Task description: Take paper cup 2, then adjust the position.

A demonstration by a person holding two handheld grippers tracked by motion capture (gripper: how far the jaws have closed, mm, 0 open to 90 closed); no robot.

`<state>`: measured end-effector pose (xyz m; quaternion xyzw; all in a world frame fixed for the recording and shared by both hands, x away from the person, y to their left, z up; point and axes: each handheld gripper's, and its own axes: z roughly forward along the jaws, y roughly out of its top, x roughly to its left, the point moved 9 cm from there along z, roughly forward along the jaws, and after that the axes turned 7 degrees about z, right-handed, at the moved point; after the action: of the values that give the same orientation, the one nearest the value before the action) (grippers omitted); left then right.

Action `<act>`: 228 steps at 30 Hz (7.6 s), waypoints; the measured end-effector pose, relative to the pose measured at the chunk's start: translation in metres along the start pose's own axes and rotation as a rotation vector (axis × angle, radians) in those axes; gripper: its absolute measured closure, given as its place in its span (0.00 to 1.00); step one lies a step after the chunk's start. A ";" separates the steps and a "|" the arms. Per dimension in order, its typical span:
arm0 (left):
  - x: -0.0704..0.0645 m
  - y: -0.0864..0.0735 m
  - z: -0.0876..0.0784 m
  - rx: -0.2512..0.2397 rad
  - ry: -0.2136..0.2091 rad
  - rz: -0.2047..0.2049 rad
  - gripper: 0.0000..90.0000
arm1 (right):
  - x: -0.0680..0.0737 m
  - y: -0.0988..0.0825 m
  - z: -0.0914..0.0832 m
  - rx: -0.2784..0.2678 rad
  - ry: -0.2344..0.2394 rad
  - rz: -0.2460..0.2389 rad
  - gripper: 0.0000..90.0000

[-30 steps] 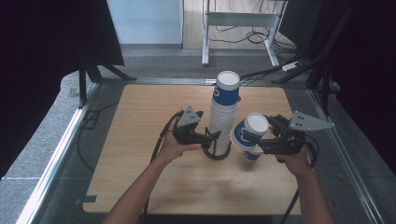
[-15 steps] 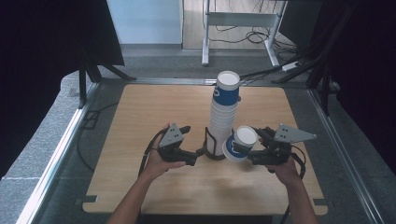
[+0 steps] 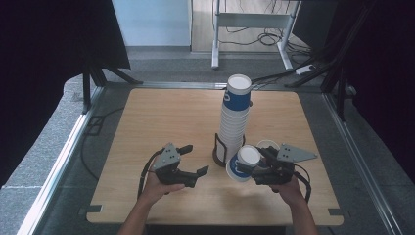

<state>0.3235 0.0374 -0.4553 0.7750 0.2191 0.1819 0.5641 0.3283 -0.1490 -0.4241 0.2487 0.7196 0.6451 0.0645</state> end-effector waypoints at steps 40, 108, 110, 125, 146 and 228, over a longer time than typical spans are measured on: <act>-0.048 -0.019 0.020 0.126 -0.030 0.121 0.09 | 0.015 -0.036 0.038 0.071 -0.029 -0.014 0.31; -0.050 -0.056 0.043 0.321 0.061 0.338 0.20 | 0.035 -0.036 0.042 0.087 0.027 -0.011 0.24; -0.049 -0.058 0.043 0.331 0.072 0.351 0.20 | 0.034 -0.036 0.037 0.098 0.028 -0.013 0.24; -0.046 -0.069 0.046 0.444 0.188 0.541 0.20 | 0.022 -0.058 0.027 0.280 0.012 -0.025 0.23; -0.057 -0.074 0.051 0.524 0.257 0.738 0.20 | 0.026 -0.084 0.046 0.395 0.039 -0.015 0.28; -0.060 -0.064 0.046 0.449 0.260 0.805 0.23 | 0.026 -0.066 0.038 0.933 0.047 -0.134 0.21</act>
<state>0.2895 -0.0148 -0.5320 0.8719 0.0040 0.4294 0.2353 0.3029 -0.1063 -0.4879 0.1893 0.9484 0.2526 -0.0287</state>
